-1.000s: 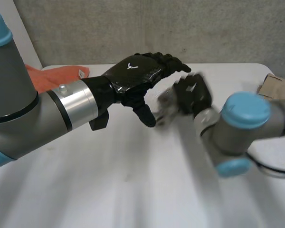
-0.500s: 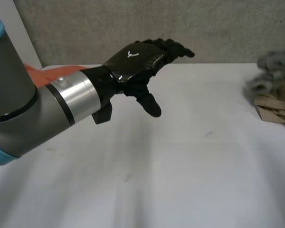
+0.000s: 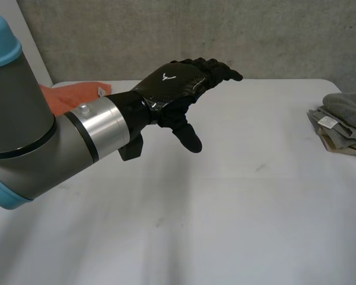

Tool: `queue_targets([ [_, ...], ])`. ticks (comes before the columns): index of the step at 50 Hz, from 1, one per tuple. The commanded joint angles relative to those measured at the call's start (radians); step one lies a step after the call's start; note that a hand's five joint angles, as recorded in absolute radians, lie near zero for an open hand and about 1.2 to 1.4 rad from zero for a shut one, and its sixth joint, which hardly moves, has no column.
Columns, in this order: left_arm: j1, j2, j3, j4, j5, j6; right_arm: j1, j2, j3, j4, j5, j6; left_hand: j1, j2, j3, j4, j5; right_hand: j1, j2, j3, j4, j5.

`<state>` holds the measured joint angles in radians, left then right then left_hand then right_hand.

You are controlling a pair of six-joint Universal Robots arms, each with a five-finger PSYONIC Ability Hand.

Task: Fold the laundry.

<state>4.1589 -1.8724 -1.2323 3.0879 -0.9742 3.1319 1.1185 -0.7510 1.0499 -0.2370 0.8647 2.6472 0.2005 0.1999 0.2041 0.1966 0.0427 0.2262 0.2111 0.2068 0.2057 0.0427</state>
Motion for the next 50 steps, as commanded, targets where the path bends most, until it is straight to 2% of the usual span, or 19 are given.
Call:
queue_targets([
  [1,-0.026,0.004,-0.003,-0.002,0.000,-0.003,-0.011,-0.194,0.127,0.175,0.202,0.008,-0.008,-0.007,-0.011,-0.004,-0.024,-0.052,-0.037,-0.032,-0.031,-0.043],
  [4,-0.039,0.005,-0.007,-0.002,0.000,-0.004,-0.058,-0.240,0.142,0.223,0.321,0.002,-0.008,-0.007,-0.011,-0.004,-0.024,-0.052,-0.037,-0.032,-0.031,-0.043],
  [5,-0.042,0.007,-0.007,-0.002,0.000,-0.004,-0.103,-0.269,0.134,0.246,0.408,-0.015,-0.008,-0.007,-0.011,-0.004,-0.024,-0.052,-0.037,-0.032,-0.031,-0.043],
  [9,-0.049,0.013,-0.003,0.000,-0.001,-0.007,-0.157,-0.318,0.076,0.236,0.561,-0.088,-0.008,-0.007,-0.011,-0.004,-0.024,-0.052,-0.037,-0.032,-0.031,-0.043],
  [12,-0.052,0.035,0.043,0.011,-0.027,-0.018,-0.149,-0.324,0.001,0.159,0.603,-0.142,-0.008,-0.007,-0.011,-0.004,-0.024,-0.052,-0.037,-0.032,-0.031,-0.043],
  [14,-0.051,0.044,0.082,0.015,-0.058,-0.032,-0.134,-0.334,-0.020,0.131,0.603,-0.138,-0.008,-0.007,-0.011,-0.004,-0.024,-0.052,-0.037,-0.032,-0.031,-0.043],
  [21,0.013,0.102,0.258,0.034,-0.280,-0.090,0.102,-0.527,0.036,-0.056,0.551,0.036,-0.005,-0.004,-0.008,-0.001,-0.021,-0.052,-0.037,-0.032,-0.031,-0.043],
  [22,0.039,0.104,0.267,0.034,-0.305,-0.088,0.171,-0.569,0.097,-0.097,0.509,0.068,-0.002,-0.001,-0.005,0.002,-0.018,-0.052,-0.037,-0.032,-0.031,-0.043],
  [23,0.114,0.107,0.277,0.034,-0.345,-0.078,0.203,-0.587,0.126,-0.116,0.485,0.077,0.004,0.005,0.001,0.008,-0.013,-0.052,-0.037,-0.032,-0.031,-0.043],
  [25,0.206,0.110,0.274,0.029,-0.376,-0.058,0.269,-0.617,0.189,-0.151,0.433,0.089,0.019,0.019,0.015,0.023,0.002,-0.052,-0.037,-0.032,-0.031,-0.043],
  [26,0.254,0.111,0.267,0.028,-0.388,-0.043,0.337,-0.639,0.261,-0.186,0.375,0.083,0.022,0.022,0.018,0.026,0.005,-0.052,-0.037,-0.032,-0.031,-0.043],
  [27,0.332,0.110,0.255,0.020,-0.405,-0.003,0.371,-0.646,0.297,-0.202,0.352,0.080,0.022,0.022,0.018,0.026,0.005,-0.052,-0.037,-0.032,-0.031,-0.043],
  [30,0.426,0.098,0.225,0.006,-0.414,0.083,0.496,-0.663,0.424,-0.220,0.289,0.068,0.022,0.022,0.018,0.026,0.005,-0.052,-0.037,-0.032,-0.031,-0.043],
  [31,0.472,0.076,0.203,0.005,-0.420,0.152,0.533,-0.662,0.464,-0.219,0.284,0.060,0.019,0.020,0.015,0.023,0.002,-0.052,-0.037,-0.032,-0.031,-0.043],
  [34,0.512,-0.005,0.174,0.014,-0.416,0.258,0.628,-0.653,0.562,-0.209,0.286,0.016,0.019,0.019,0.015,0.023,0.002,-0.052,-0.037,-0.032,-0.031,-0.043],
  [38,0.573,-0.219,0.188,0.096,-0.408,0.416,0.702,-0.619,0.659,-0.188,0.304,-0.067,0.016,0.017,0.012,0.020,-0.001,-0.052,-0.037,-0.032,-0.031,-0.043],
  [41,0.609,-0.405,0.232,0.162,-0.394,0.473,0.725,-0.559,0.706,-0.177,0.348,-0.125,0.007,0.008,0.004,0.011,-0.010,-0.052,-0.037,-0.032,-0.031,-0.043],
  [44,0.619,-0.485,0.270,0.181,-0.383,0.484,0.734,-0.521,0.742,-0.177,0.396,-0.162,0.004,0.005,0.001,0.008,-0.013,-0.052,-0.037,-0.032,-0.031,-0.043],
  [50,0.635,-0.701,0.427,0.238,-0.370,0.507,0.721,-0.507,0.780,-0.177,0.409,-0.174,0.083,0.084,0.079,0.087,0.066,-0.052,-0.037,-0.032,-0.031,-0.043],
])
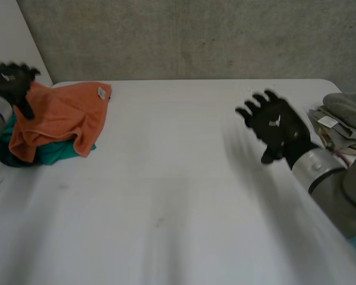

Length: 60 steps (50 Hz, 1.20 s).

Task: Fold the laundry.

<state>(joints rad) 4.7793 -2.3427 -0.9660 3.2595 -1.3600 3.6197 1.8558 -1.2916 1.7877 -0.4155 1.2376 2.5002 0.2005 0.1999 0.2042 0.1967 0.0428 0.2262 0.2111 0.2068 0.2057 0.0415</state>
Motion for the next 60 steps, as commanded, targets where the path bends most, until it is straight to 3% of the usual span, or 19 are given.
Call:
queue_targets([
  [1,0.016,-0.251,0.180,0.075,0.019,0.020,-0.017,0.035,0.047,0.001,0.036,-0.027,0.165,0.165,0.161,0.169,0.148,-0.052,-0.037,-0.032,-0.031,-0.041],
  [2,0.017,-0.266,0.197,0.083,0.019,0.022,-0.018,0.038,0.053,0.001,0.039,-0.027,0.294,0.294,0.290,0.297,0.277,-0.052,-0.037,-0.032,-0.031,-0.041],
  [3,0.017,-0.289,0.225,0.100,0.019,0.022,-0.017,0.038,0.055,0.001,0.040,-0.027,0.711,0.711,0.707,0.714,0.694,-0.052,-0.037,-0.032,-0.031,-0.041],
  [6,0.013,-0.296,0.243,0.129,0.019,0.019,-0.017,0.038,0.061,0.001,0.042,-0.027,1.194,1.195,1.191,1.198,1.177,-0.052,-0.037,-0.032,-0.031,-0.041],
  [11,-0.028,-0.241,0.214,0.144,0.002,0.013,-0.018,0.037,0.064,0.001,0.043,-0.027,1.196,1.196,1.192,1.200,1.179,-0.052,-0.037,-0.032,-0.031,-0.041],
  [16,-0.093,0.055,0.063,0.160,0.005,-0.021,-0.020,0.020,0.064,-0.009,0.046,-0.024,1.196,1.196,1.192,1.200,1.179,-0.052,-0.037,-0.032,-0.031,-0.041],
  [26,-0.375,0.546,-0.215,0.197,0.018,-0.389,-0.023,-0.032,0.062,-0.005,0.077,-0.009,1.196,1.196,1.192,1.200,1.179,-0.052,-0.037,-0.032,-0.031,-0.041],
  [32,-0.495,0.579,-0.339,0.189,0.012,-0.469,-0.053,-0.052,0.062,0.000,0.129,0.005,1.196,1.196,1.192,1.200,1.179,-0.052,-0.037,-0.032,-0.031,-0.041],
  [37,-0.700,0.461,-0.436,0.193,0.007,-0.467,-0.075,-0.051,0.061,0.001,0.125,0.020,1.196,1.196,1.192,1.200,1.179,-0.052,-0.037,-0.032,-0.031,-0.041],
  [40,-0.750,0.402,-0.444,0.193,-0.002,-0.458,-0.078,-0.051,0.061,0.001,0.126,0.022,1.126,1.127,1.123,1.130,1.110,-0.052,-0.037,-0.032,-0.031,-0.041],
  [43,-0.689,0.396,-0.438,0.195,-0.028,-0.451,-0.078,-0.049,0.061,0.003,0.125,0.019,0.180,0.181,0.177,0.184,0.163,-0.052,-0.037,-0.032,-0.031,-0.041],
  [44,-0.617,0.404,-0.428,0.198,-0.059,-0.431,-0.078,-0.049,0.061,0.003,0.125,0.019,-0.026,-0.025,-0.030,-0.022,-0.043,-0.052,-0.037,-0.032,-0.031,-0.041],
  [48,-0.451,0.399,-0.373,0.201,-0.088,-0.304,-0.078,-0.049,0.058,0.001,0.121,0.019,-0.026,-0.025,-0.030,-0.022,-0.043,-0.052,-0.037,-0.032,-0.031,-0.041],
  [51,-0.371,0.369,-0.310,0.198,-0.088,-0.205,-0.076,-0.038,0.056,0.001,0.120,0.019,-0.026,-0.025,-0.030,-0.022,-0.043,-0.052,-0.037,-0.032,-0.031,-0.041],
  [55,-0.225,0.171,-0.162,0.171,-0.073,-0.003,-0.073,-0.018,0.056,0.001,0.120,0.016,-0.019,-0.019,-0.023,-0.016,-0.036,-0.052,-0.037,-0.032,-0.031,-0.041],
  [60,-0.164,-0.030,-0.014,0.158,0.017,0.111,-0.064,0.038,0.055,0.001,0.120,0.008,-0.013,-0.013,-0.017,-0.010,-0.030,-0.052,-0.037,-0.032,-0.031,-0.041],
])
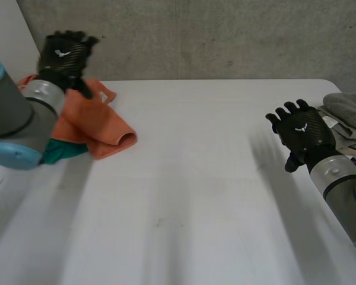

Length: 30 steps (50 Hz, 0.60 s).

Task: Fold the laundry.

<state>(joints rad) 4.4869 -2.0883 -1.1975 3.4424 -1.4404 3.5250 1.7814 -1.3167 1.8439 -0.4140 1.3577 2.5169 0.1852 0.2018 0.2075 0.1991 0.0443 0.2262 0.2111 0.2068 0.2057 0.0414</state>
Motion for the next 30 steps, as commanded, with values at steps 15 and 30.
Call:
queue_targets([
  [15,0.156,-0.685,0.641,-0.016,0.209,0.213,0.009,0.102,-0.008,-0.002,0.008,-0.015,1.192,1.175,1.170,1.178,1.158,-0.052,-0.037,-0.032,-0.031,-0.041],
  [30,0.011,-0.241,0.400,-0.002,0.089,-0.032,0.003,0.094,0.000,0.000,0.003,-0.013,1.211,1.194,1.189,1.197,1.177,-0.052,-0.037,-0.032,-0.031,-0.041],
])
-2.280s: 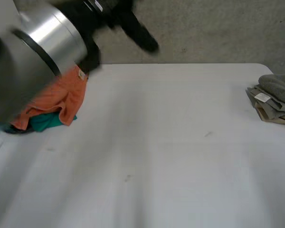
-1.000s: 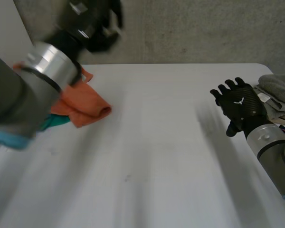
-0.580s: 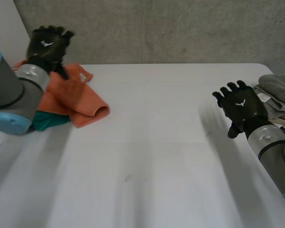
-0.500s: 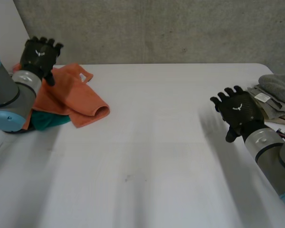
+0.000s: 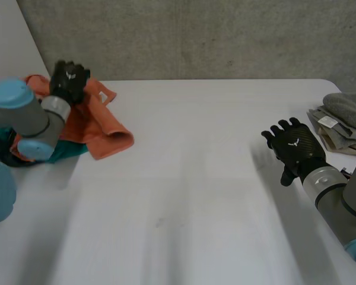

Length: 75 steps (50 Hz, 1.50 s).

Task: Fold the laundry.

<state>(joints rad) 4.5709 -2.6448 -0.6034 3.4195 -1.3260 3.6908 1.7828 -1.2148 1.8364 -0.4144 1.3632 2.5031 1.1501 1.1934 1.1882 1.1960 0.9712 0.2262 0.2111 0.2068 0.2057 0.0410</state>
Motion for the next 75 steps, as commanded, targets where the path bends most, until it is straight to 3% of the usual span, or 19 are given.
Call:
queue_targets([
  [1,-0.081,0.354,-0.217,0.027,-0.025,-0.228,0.001,-0.009,0.011,0.000,-0.004,-0.001,0.246,0.203,0.208,0.200,0.251,-0.052,-0.037,-0.032,-0.031,-0.041],
  [5,-0.151,0.559,-0.350,0.043,-0.019,-0.401,0.000,-0.014,0.015,0.000,-0.006,-0.003,0.246,0.203,0.208,0.200,0.251,-0.052,-0.037,-0.032,-0.031,-0.041],
  [12,-0.202,0.690,-0.453,0.044,-0.018,-0.491,-0.003,-0.017,0.011,0.000,-0.004,-0.001,0.246,0.203,0.208,0.200,0.251,-0.052,-0.037,-0.032,-0.031,-0.041],
  [17,-0.444,0.724,-0.590,0.072,0.043,-0.508,-0.005,-0.017,0.008,0.000,-0.003,-0.003,0.246,0.203,0.208,0.200,0.251,-0.052,-0.037,-0.032,-0.031,-0.041],
  [20,-0.403,0.711,-0.595,0.118,0.015,-0.503,-0.005,-0.017,0.007,0.000,-0.003,-0.001,0.197,0.154,0.159,0.151,0.202,-0.052,-0.037,-0.032,-0.031,-0.041],
  [22,-0.366,0.680,-0.592,0.127,-0.004,-0.489,-0.005,-0.019,0.011,0.000,-0.003,-0.001,-0.519,-0.562,-0.557,-0.565,-0.515,-0.052,-0.037,-0.032,-0.031,-0.041],
  [24,-0.304,0.617,-0.566,0.121,-0.019,-0.429,-0.005,-0.019,0.014,0.000,-0.003,-0.001,-0.938,-0.981,-0.976,-0.984,-0.934,-0.052,-0.037,-0.032,-0.031,-0.041],
  [31,-0.149,0.398,-0.441,0.073,-0.025,-0.070,0.000,-0.015,0.014,0.000,-0.006,-0.001,-0.916,-0.959,-0.954,-0.962,-0.912,-0.052,-0.037,-0.032,-0.031,-0.041],
  [35,-0.055,0.286,-0.388,0.066,-0.021,0.081,0.001,-0.014,0.014,-0.004,-0.004,-0.003,-0.899,-0.942,-0.937,-0.944,-0.894,-0.052,-0.037,-0.032,-0.031,-0.041],
  [45,0.051,-0.044,-0.102,0.053,-0.007,0.120,0.000,0.007,0.001,-0.009,-0.001,-0.003,-0.846,-0.889,-0.884,-0.891,-0.841,-0.052,-0.037,-0.032,-0.031,-0.041],
  [50,0.062,-0.150,0.023,0.053,0.010,0.120,0.000,0.017,-0.002,-0.011,0.001,-0.003,-0.805,-0.848,-0.843,-0.851,-0.800,-0.052,-0.037,-0.032,-0.031,-0.041],
  [53,0.062,-0.218,0.115,0.052,0.039,0.120,0.000,0.027,-0.005,-0.012,0.001,-0.004,-0.486,-0.529,-0.524,-0.532,-0.481,-0.052,-0.037,-0.032,-0.031,-0.041],
  [54,0.062,-0.230,0.135,0.052,0.042,0.120,0.000,0.031,-0.006,-0.011,0.001,-0.006,-0.293,-0.336,-0.331,-0.339,-0.288,-0.052,-0.037,-0.032,-0.031,-0.041],
  [55,0.060,-0.250,0.167,0.052,0.044,0.118,0.000,0.032,-0.008,-0.011,0.002,-0.006,0.125,0.082,0.087,0.079,0.129,-0.052,-0.037,-0.032,-0.031,-0.041],
  [57,0.057,-0.256,0.183,0.055,0.034,0.117,0.000,0.032,-0.008,-0.011,0.002,-0.010,0.246,0.203,0.208,0.200,0.251,-0.052,-0.037,-0.032,-0.031,-0.041],
  [62,0.022,-0.221,0.169,0.049,-0.001,0.101,-0.002,0.031,-0.006,-0.009,0.005,-0.023,0.246,0.203,0.208,0.200,0.251,-0.052,-0.037,-0.032,-0.031,-0.041],
  [66,-0.033,-0.006,0.056,0.041,-0.047,0.016,-0.003,0.027,-0.006,-0.008,0.004,-0.023,0.246,0.203,0.208,0.200,0.251,-0.052,-0.037,-0.032,-0.031,-0.041],
  [72,-0.136,0.377,-0.211,0.113,-0.056,-0.257,-0.002,0.024,-0.002,-0.004,0.004,-0.023,0.246,0.203,0.208,0.200,0.251,-0.052,-0.037,-0.032,-0.031,-0.041],
  [75,-0.230,0.547,-0.321,0.121,-0.053,-0.386,-0.002,0.014,0.004,-0.004,0.005,-0.023,0.246,0.203,0.208,0.200,0.251,-0.052,-0.037,-0.032,-0.031,-0.041],
])
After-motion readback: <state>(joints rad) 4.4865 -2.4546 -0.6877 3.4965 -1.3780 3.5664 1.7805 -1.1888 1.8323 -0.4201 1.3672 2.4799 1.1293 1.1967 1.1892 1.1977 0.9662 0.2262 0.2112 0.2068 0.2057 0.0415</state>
